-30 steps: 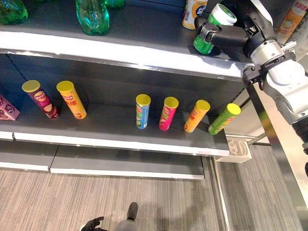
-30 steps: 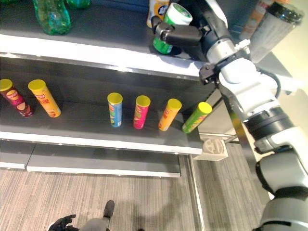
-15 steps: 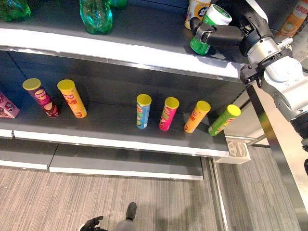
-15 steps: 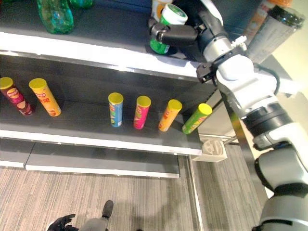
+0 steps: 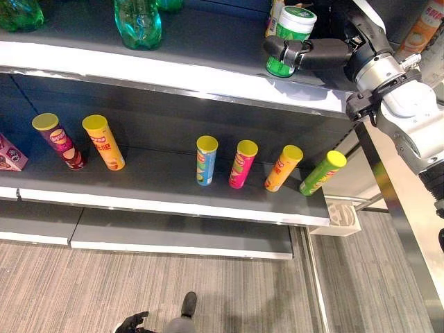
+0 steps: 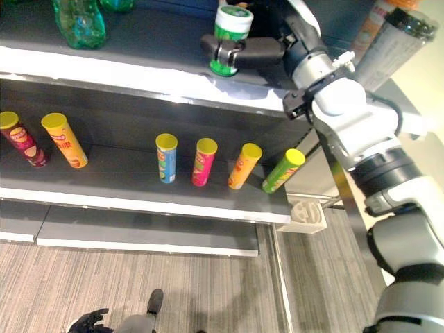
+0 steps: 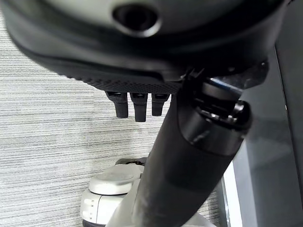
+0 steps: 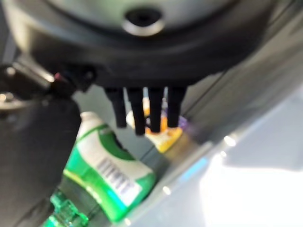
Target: Put the goods on the table back onto the shelves and tidy them up.
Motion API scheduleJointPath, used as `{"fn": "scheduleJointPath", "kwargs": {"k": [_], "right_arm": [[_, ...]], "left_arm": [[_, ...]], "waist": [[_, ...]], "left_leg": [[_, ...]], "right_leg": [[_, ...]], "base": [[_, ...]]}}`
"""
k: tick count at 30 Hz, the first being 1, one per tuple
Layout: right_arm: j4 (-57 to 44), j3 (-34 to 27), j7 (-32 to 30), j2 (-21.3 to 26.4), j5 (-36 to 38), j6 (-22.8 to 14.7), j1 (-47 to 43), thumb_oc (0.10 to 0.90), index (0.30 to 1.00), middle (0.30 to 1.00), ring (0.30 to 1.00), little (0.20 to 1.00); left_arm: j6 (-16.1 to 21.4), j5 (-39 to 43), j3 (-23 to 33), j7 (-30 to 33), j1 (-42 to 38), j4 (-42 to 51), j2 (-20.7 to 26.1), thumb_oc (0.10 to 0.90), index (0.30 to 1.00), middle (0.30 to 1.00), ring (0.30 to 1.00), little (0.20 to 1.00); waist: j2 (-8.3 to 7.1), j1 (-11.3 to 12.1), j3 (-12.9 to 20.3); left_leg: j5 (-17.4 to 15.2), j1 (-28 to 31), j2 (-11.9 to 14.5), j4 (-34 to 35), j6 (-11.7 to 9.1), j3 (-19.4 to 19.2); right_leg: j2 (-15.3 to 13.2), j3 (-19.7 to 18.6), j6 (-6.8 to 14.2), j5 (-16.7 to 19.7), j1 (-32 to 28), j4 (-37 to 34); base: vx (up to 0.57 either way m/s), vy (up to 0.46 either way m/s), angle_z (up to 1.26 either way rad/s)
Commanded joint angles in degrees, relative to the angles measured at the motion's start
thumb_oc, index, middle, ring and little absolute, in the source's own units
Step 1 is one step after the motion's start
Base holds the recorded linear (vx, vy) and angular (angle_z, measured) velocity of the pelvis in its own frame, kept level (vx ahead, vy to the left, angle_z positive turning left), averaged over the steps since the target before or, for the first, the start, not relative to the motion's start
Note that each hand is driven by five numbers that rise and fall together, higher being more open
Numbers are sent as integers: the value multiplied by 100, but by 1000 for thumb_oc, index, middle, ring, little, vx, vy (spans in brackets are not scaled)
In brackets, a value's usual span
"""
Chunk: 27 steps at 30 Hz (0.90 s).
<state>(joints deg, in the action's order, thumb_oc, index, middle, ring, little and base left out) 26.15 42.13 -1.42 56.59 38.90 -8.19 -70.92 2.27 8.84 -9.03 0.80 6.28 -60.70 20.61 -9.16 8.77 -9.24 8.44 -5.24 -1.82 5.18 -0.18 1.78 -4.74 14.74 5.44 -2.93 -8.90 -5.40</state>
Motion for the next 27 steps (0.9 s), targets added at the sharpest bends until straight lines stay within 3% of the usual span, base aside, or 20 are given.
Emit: {"fn": "scheduleJointPath", "kwargs": {"k": [1,9,18,22,24,25,27], "right_arm": [[14,-221,-305,154,308,-440,-1112,800,900,900,900,900],[-435,-945,-653,385,456,-781,-911,800,900,900,900,900],[-2086,-2877,-858,783,637,-1421,599,800,900,900,900,900],[-2491,-3529,-987,906,426,-1494,1199,800,900,900,900,900],[-2954,-4186,-1135,946,121,-1564,1823,800,900,900,900,900],[-3001,-4269,-1145,930,102,-1555,1915,800,900,900,900,900],[-3377,-4806,-1248,828,-128,-1571,2423,800,900,900,900,900]], "left_arm": [[166,-86,-469,52,-126,-112,262,800,900,900,900,900],[149,-113,-472,56,-147,-139,150,800,900,900,900,900],[146,-257,-323,49,-159,-41,90,800,900,900,900,900],[161,-321,-269,59,-178,28,134,800,900,900,900,900],[177,-343,-183,54,-201,129,112,800,900,900,900,900],[175,-345,-192,53,-200,133,136,800,900,900,900,900],[186,-335,-146,18,-182,349,198,800,900,900,900,900]], "waist": [[-71,187,282],[-12,58,315],[84,-220,418],[100,-332,448],[172,-554,415],[152,-526,421],[177,-642,312]], "left_leg": [[-895,713,386,-18,-421,-189],[-950,763,379,-18,-397,-254],[-1083,824,322,-18,-313,-444],[-1130,841,291,-18,-280,-549],[-1178,846,278,-18,-227,-684],[-1182,843,281,-18,-225,-699],[-1184,824,313,-18,-161,-964]], "right_leg": [[-454,134,516,488,213,40],[-470,80,544,507,231,40],[-553,-80,644,616,309,40],[-591,-194,681,686,380,41],[-625,-355,730,795,529,82],[-622,-371,731,802,540,83],[-625,-554,808,1018,820,249]], "base": [[0,0,0],[6,19,-4],[8,63,-9],[5,88,-23],[-21,102,-21],[-30,55,-32],[-117,71,-102]]}}
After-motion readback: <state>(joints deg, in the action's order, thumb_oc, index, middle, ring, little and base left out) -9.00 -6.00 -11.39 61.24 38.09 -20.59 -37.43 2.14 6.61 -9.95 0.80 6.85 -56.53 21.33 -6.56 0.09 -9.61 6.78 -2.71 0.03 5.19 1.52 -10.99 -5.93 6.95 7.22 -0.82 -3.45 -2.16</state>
